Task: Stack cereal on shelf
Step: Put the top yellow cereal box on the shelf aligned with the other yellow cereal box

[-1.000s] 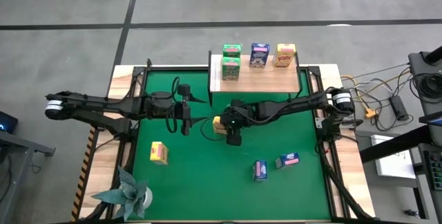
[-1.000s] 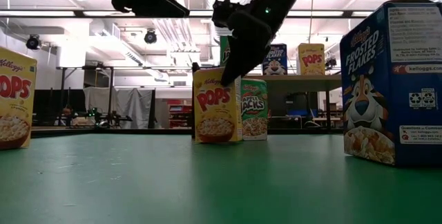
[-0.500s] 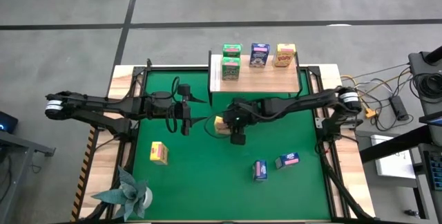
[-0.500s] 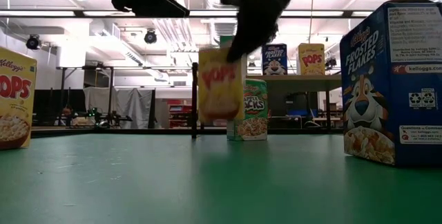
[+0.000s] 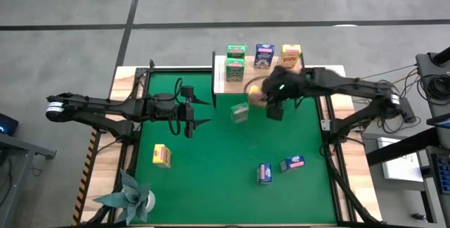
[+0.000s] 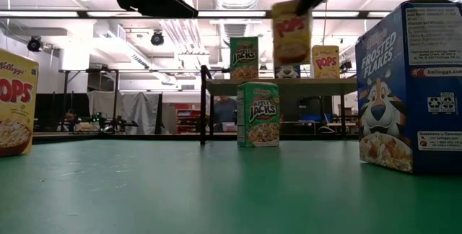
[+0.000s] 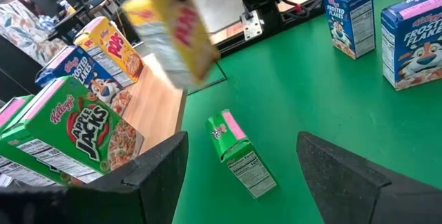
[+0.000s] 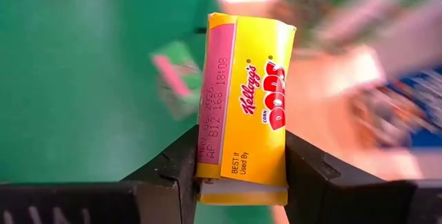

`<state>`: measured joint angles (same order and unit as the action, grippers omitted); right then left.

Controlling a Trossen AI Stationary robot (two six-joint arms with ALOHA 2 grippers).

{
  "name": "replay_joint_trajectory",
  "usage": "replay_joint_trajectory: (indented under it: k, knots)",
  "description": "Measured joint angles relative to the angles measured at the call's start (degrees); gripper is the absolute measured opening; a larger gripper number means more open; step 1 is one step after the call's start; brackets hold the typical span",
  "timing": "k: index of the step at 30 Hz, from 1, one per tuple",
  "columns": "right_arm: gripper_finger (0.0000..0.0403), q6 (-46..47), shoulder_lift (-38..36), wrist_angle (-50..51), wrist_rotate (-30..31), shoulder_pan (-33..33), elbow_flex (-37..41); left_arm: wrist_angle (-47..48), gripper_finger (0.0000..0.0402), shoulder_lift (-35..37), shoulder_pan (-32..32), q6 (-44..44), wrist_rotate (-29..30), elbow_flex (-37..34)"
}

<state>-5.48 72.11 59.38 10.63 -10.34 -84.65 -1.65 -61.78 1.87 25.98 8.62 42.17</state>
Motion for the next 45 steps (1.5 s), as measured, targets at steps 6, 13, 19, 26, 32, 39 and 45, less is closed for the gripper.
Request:
replay_joint_trajectory:
  k: [6, 13, 19, 26, 32, 39, 45]
  knots:
    - [0.0144, -0.73, -6.68, -0.11, 0.09, -11.82, 4.83, -0.02, 0.0254, 0.00, 0.00, 0.02, -0.01, 0.00]
    - [0.0149, -2.02, -8.28, -2.94, -1.56, -22.42, 10.48, -0.02, 0.0254, 0.00, 0.00, 0.02, -0.02, 0.00]
    - [0.0187, -2.11, -8.26, -4.09, -3.72, -25.39, 10.67, -0.02, 0.0254, 0.00, 0.00, -0.05, -0.02, 0.00]
    - [0.0238, -3.07, -8.26, -4.24, -3.60, -25.63, 10.49, 0.00, 0.0254, 0.00, 0.00, -0.55, -0.02, 0.00]
    - [0.0257, -2.13, -8.28, -4.13, -3.58, -25.58, 7.19, 0.00, 0.0254, 0.00, 0.00, -0.83, -0.02, 0.00]
    - [0.0257, 1.11, -8.30, -6.37, -2.65, -25.56, 4.34, 0.00, 0.0254, 0.00, 0.00, -0.99, -0.02, 0.00]
    - [0.0216, 2.65, -7.70, -8.09, -2.06, -23.93, 4.40, 0.01, 0.0254, 0.00, 0.00, -1.01, -0.02, 0.00]
